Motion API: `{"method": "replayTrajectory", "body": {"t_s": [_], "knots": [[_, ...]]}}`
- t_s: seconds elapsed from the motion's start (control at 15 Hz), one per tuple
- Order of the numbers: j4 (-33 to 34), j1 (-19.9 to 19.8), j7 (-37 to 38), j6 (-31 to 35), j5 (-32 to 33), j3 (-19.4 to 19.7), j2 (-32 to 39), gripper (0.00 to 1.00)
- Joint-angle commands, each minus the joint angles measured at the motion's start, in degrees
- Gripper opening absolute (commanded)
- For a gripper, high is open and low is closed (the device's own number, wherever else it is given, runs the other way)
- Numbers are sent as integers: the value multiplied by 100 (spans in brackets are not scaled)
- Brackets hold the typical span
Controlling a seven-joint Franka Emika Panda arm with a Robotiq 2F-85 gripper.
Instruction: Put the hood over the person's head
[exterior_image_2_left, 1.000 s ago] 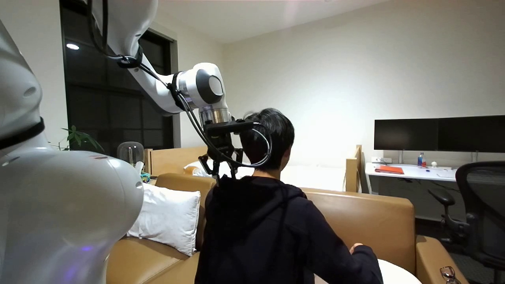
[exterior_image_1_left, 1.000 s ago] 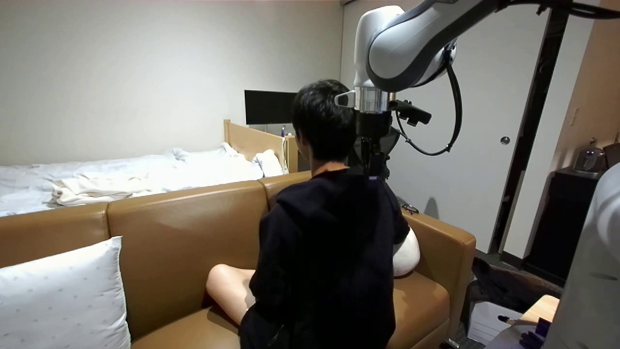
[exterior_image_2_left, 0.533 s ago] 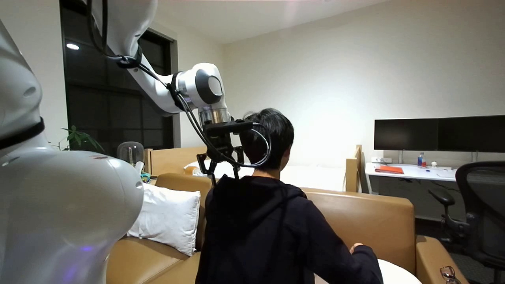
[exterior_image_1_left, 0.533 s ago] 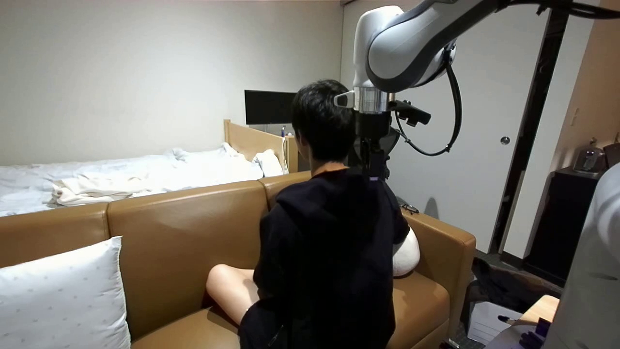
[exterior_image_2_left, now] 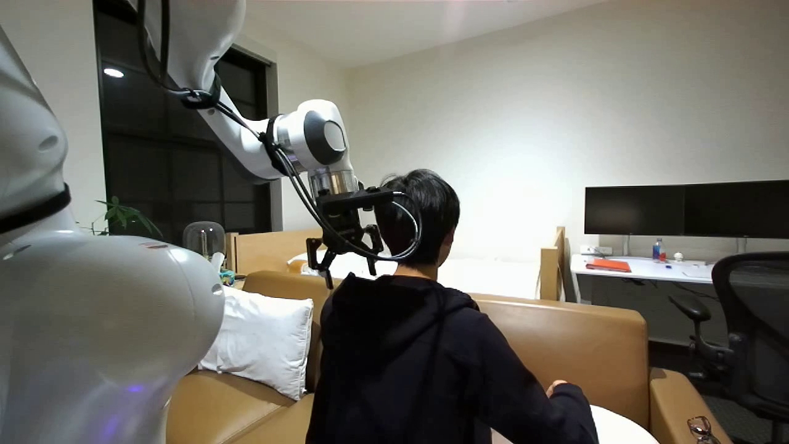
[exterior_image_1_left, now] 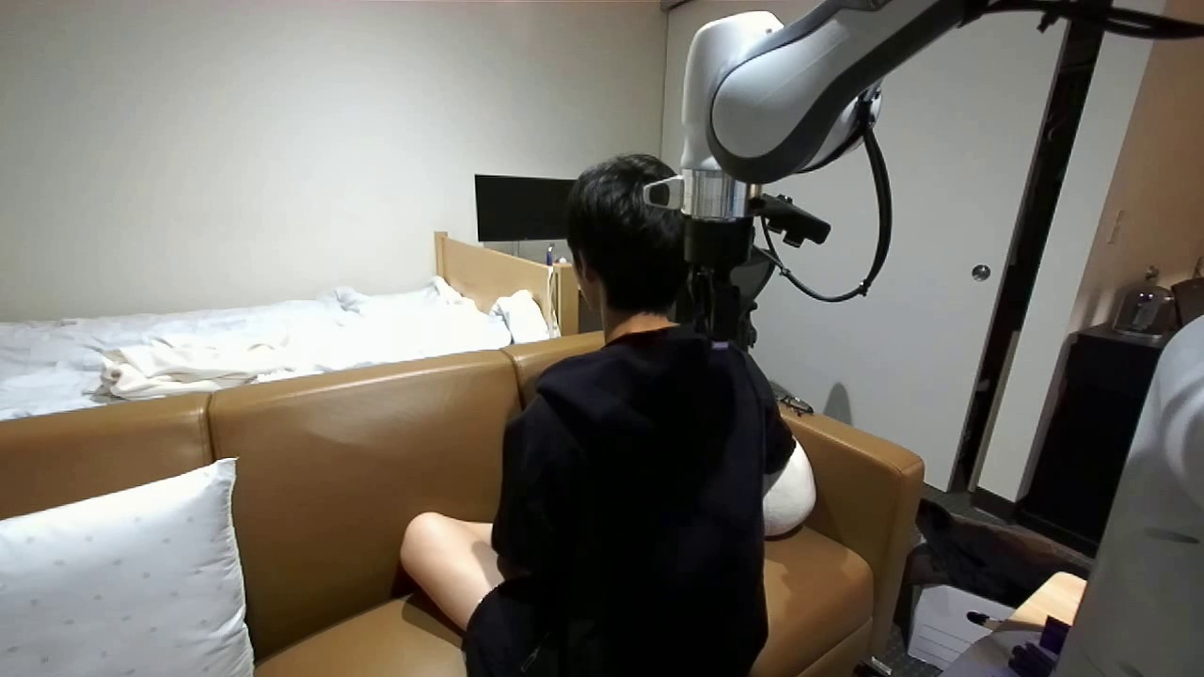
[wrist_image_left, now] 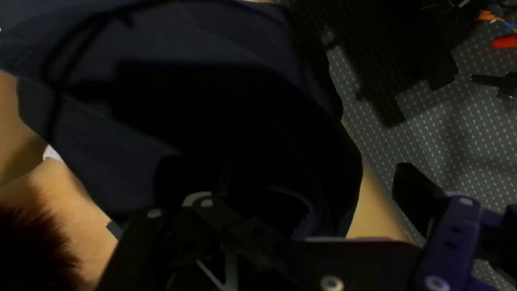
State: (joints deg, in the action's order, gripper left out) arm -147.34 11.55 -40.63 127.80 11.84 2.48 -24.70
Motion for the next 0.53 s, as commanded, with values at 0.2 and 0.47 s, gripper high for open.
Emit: {"method": "replayTrajectory", "body": {"t_s": [0.2,0.47], "knots": [[85,-158,-130,540,221,-57,30,100],[104,26,-495,810,-108,56,435,100]]}}
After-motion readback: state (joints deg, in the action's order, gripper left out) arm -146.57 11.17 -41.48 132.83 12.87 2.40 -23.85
